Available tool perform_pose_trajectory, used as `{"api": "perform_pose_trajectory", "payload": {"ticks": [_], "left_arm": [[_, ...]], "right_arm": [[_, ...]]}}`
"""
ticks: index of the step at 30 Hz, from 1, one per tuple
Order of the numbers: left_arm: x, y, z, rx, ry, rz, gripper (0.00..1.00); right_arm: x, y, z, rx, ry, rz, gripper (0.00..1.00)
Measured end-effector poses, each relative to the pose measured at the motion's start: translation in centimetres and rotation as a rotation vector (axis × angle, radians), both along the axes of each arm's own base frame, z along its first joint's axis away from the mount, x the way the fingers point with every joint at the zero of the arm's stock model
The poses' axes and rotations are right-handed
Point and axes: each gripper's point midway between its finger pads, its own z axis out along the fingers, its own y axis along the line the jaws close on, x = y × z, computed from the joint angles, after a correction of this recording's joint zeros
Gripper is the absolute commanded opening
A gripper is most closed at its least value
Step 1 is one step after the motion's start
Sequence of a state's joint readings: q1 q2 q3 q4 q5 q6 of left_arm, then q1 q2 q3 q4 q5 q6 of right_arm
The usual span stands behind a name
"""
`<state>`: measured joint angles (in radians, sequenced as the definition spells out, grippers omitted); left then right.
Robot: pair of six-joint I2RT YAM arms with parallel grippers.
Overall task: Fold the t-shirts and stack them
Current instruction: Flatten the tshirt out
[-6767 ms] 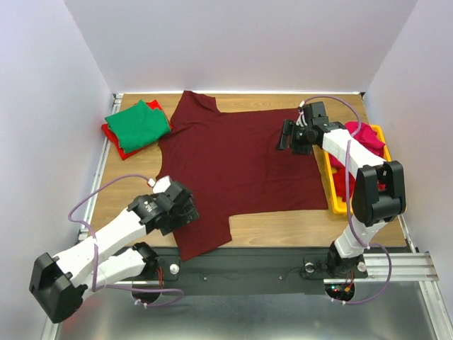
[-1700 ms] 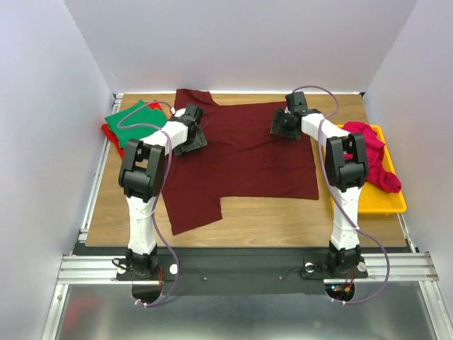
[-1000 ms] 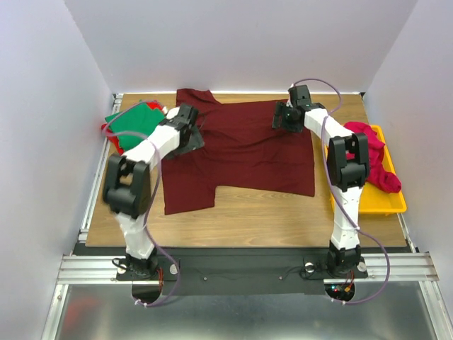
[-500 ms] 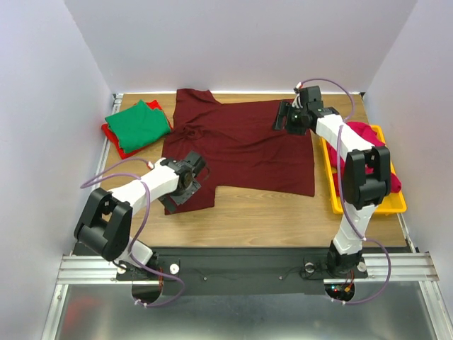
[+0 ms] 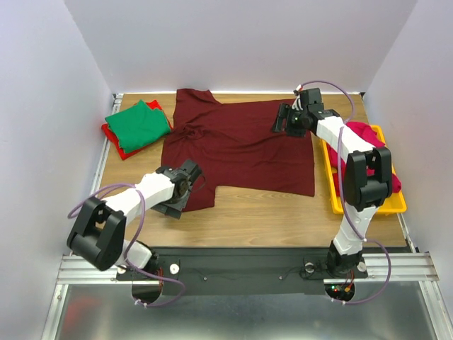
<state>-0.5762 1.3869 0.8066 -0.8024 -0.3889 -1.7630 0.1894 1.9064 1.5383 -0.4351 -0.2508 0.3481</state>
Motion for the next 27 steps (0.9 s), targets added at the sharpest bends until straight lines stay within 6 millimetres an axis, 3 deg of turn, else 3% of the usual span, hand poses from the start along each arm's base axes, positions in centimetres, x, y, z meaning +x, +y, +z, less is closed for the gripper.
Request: {"api": "perform_pose_trajectory", "payload": {"ticks": [7, 14, 24, 27], "left_arm": [[-2.4, 1.6, 0.1, -0.04, -0.025, 0.143, 0.76], [-3.1, 2.2, -1.0, 0.001, 0.02, 0.182, 0.7], [-1.7, 3.8, -2.0, 0.02, 0.015, 0.275, 0.68], [-1.5, 4.2, -2.1, 0.025, 0.015, 0.296, 0.59]], "right_arm": [[-0.4, -0.1, 0.0, -0.001, 0.002, 0.0, 0.77], [-0.4, -0.1, 0.0, -0.001, 0.003, 0.001, 0.77], [-1.4, -0.4, -0.4, -0.01, 0.015, 0.0, 0.77], [-1.4, -0.4, -0.2, -0.01, 0.01, -0.001, 0.77]]}}
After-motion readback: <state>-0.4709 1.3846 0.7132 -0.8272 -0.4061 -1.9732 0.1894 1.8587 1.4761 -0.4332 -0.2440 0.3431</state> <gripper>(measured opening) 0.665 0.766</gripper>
